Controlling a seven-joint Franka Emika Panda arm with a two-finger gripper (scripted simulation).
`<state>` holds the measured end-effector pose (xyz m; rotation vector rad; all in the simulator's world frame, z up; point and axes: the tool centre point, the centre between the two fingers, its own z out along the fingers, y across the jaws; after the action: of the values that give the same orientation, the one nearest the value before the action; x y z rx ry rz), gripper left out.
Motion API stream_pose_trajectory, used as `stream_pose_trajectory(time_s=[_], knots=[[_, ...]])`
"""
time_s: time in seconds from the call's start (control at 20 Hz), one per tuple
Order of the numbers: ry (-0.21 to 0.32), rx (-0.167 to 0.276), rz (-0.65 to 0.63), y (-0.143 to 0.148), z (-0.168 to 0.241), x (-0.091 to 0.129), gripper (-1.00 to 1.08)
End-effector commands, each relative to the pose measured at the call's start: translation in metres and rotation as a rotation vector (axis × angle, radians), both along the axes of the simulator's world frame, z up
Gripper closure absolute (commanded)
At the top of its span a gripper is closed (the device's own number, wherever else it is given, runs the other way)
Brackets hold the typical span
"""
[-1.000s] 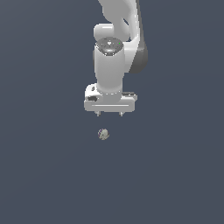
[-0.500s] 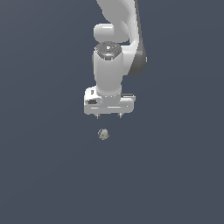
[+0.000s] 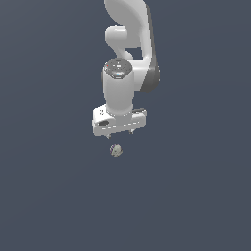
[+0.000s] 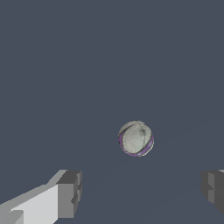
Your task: Pick up the object and move it to a goal position.
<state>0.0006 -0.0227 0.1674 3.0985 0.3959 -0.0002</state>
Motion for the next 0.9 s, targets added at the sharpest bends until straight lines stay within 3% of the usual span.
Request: stream_pose_trajectory(time_s=[0.0, 0.85], knots=[[0.002, 0.000, 0.063, -0.003, -0.009, 0.001, -0.92], [0.009, 0.010, 0.474, -0.020, -0.064, 0.004, -0.92]])
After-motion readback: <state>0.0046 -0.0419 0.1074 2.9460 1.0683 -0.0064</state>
